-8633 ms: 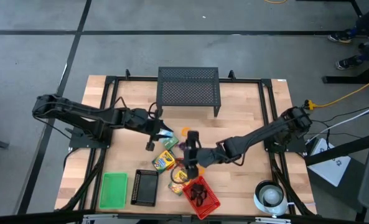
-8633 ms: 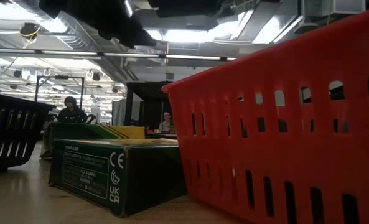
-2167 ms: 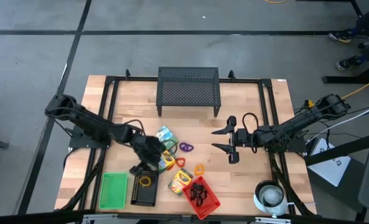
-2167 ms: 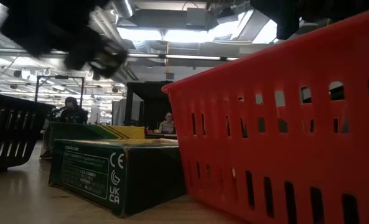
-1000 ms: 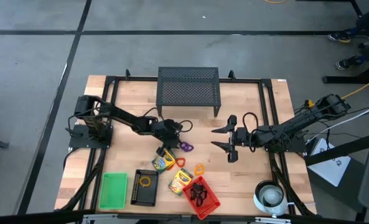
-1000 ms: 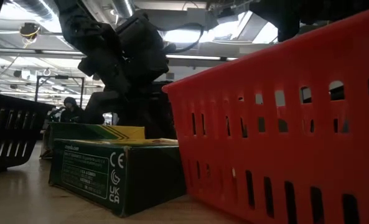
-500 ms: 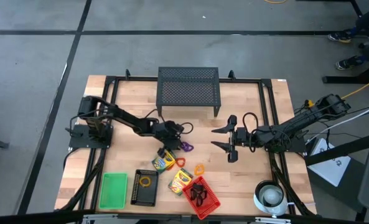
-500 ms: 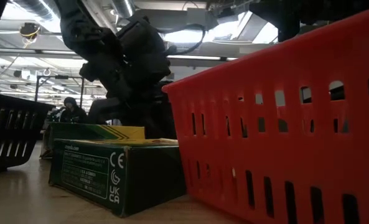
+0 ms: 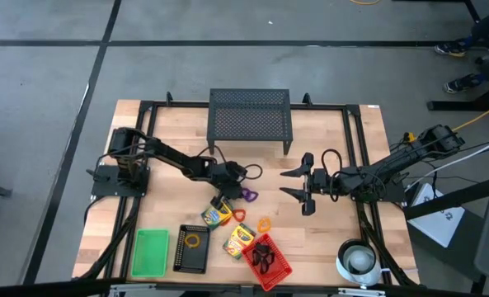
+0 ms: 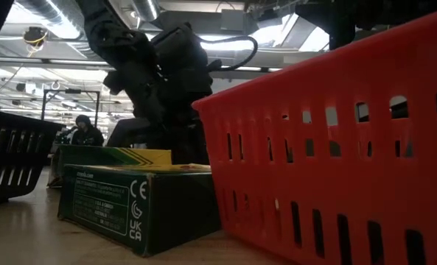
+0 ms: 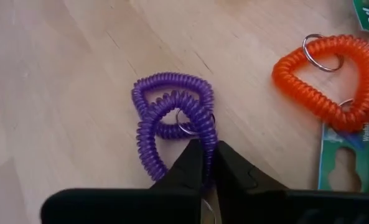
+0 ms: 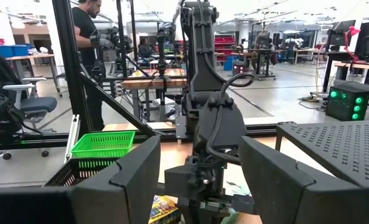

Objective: Pick & Place Office Desk Supplies
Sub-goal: Put the purple spring keychain into the black bin

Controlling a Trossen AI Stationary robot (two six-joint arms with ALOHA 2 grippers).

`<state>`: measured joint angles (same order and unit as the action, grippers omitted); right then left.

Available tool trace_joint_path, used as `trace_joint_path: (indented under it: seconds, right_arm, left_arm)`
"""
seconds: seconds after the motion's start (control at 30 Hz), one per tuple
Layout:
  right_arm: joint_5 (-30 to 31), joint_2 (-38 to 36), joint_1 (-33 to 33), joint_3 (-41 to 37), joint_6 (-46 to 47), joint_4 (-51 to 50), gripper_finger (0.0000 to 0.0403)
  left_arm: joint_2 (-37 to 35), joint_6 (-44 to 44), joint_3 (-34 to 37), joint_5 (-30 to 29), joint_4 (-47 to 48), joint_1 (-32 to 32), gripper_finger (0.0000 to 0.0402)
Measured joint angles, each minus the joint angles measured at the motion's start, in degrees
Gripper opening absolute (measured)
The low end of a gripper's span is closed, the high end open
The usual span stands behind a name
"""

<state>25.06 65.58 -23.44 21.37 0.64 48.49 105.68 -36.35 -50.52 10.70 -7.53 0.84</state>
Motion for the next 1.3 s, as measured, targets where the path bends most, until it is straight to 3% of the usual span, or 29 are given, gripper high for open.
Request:
trace_joint_path:
  seconds: [0.23, 0.43, 0.53, 0.7, 0.83, 1.07, 1.3]
  right_arm:
    - [0.0, 0.0, 0.0, 0.0, 0.3, -0.4, 0.0219]
    - [0.0, 0.0, 0.0, 0.0, 0.4, -1.3, 0.0219]
    - [-0.1, 0.0, 0.0, 0.0, 0.4, -1.4, 0.0219]
    - [-0.3, 0.0, 0.0, 0.0, 0.4, -1.9, 0.0219]
    - [-0.2, 0.0, 0.0, 0.0, 0.2, -2.0, 0.0219]
    - [-0.2, 0.0, 0.0, 0.0, 0.2, -2.0, 0.0219]
    - [-0.4, 0.0, 0.0, 0.0, 0.4, -2.5, 0.0219]
  left_arm:
    - [-8.8, 0.5, 0.0, -1.0, 4.8, 0.0, 0.0014]
    - [-19.4, 3.2, 0.0, -0.3, 15.2, -0.9, 0.0013]
    - [-24.2, 5.1, 0.0, 6.0, 22.7, -2.9, 0.0012]
    - [-29.0, 9.3, 0.0, 23.1, 34.7, -8.0, 0.0012]
    - [-30.1, 15.3, 0.0, 29.4, 35.9, -13.6, 0.0012]
    - [-28.3, 20.2, 0.0, 28.9, 29.6, -21.9, 0.0012]
    - [-22.9, 24.6, 0.0, 27.4, 27.3, -24.2, 0.0012]
